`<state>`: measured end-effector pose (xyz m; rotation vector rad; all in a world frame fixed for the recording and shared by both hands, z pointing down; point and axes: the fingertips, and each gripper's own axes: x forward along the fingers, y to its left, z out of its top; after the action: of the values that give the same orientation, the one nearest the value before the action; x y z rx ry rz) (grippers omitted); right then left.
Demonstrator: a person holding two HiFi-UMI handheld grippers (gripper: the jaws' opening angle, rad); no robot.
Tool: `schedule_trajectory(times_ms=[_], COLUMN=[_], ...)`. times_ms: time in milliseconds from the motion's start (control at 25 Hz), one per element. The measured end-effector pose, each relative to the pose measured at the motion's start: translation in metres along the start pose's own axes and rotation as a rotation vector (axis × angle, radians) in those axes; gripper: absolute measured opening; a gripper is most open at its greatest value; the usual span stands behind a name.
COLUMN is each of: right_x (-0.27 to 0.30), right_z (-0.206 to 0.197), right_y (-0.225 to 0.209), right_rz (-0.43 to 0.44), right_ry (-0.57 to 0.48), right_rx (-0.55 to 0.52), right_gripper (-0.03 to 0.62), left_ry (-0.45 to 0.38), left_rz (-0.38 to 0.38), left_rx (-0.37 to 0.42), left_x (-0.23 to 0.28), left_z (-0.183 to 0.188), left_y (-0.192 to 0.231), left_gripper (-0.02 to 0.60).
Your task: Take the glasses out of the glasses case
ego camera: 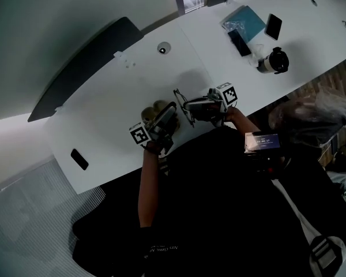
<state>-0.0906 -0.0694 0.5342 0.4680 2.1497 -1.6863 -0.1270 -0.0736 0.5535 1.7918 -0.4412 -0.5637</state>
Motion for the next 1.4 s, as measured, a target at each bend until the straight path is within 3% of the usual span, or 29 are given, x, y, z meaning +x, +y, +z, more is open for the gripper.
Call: schedule_trajectory(times_ms=[240, 440, 560, 800, 920, 960, 1040, 1120, 1160, 1200, 1240, 1400], right_x=[0.003, -0.001, -0.008, -0.02, -0.02, -0.02, -0.02, -0.02, -0.022, -0.023, -0.026, -0.034], right_z=[-0.01, -0.01, -0.009, -0.001, -0.002, -0.002, 0.0, 0.004, 0.007, 0.012, 0.015, 0.008], right_y=[0.006, 0.001, -0.011, -0.004, -0.001, 0.0, -0.001, -0.006, -0.009, -0.011, -0.012, -0.011], right_rz=[0.045, 0.032, -0.044, -0.035, -0.016, -0.017, -0.046, -0.108, -0.141, -0.17, -0.186, -0.191], right_ry=[0.027, 0.02, 0.015, -0.021, -0.031, -0.033, -0.023, 0.005, 0.013, 0.017, 0.02, -0.022], right_rx=[0.025, 0.048, 0.03, 0.0, 0.007, 0.001, -0.035, -0.104, -0.142, -0.174, -0.192, -0.127], right_gripper=[0.023, 0.022, 0.023, 0.021, 0.02, 0.02, 0.02, 0.021, 0.021, 0.021, 0.02, 0.021], left_ry=[0.117, 0.131, 0.15, 0.16, 0.182, 0.194, 0.224, 0.224, 0.202, 0.177, 0.16, 0.158], left_rz=[-0.142, -0.119, -0.064, -0.088, -0.116, -0.115, -0.078, -0.042, -0.036, -0.033, -0.03, -0.014], left_rx=[-0.049, -0.062, -0.036, -0.053, -0.054, -0.054, -0.047, -0.031, -0.022, -0.006, 0.015, 0.059], left_x=[0.011, 0.009, 0.007, 0.021, 0.022, 0.023, 0.028, 0.031, 0.032, 0.033, 0.034, 0.033], left_z=[-0.026, -0.028, -0.029, -0.034, -0.038, -0.042, -0.05, -0.052, -0.049, -0.045, -0.042, -0.052], left_y=[-0.012, -0.006, 0.001, 0.0, -0.002, -0.001, 0.006, 0.015, 0.017, 0.018, 0.019, 0.014], left_gripper=[0.181, 0.151, 0.03, 0.021, 0.033, 0.065, 0.197, 0.216, 0.205, 0.129, 0.109, 0.052])
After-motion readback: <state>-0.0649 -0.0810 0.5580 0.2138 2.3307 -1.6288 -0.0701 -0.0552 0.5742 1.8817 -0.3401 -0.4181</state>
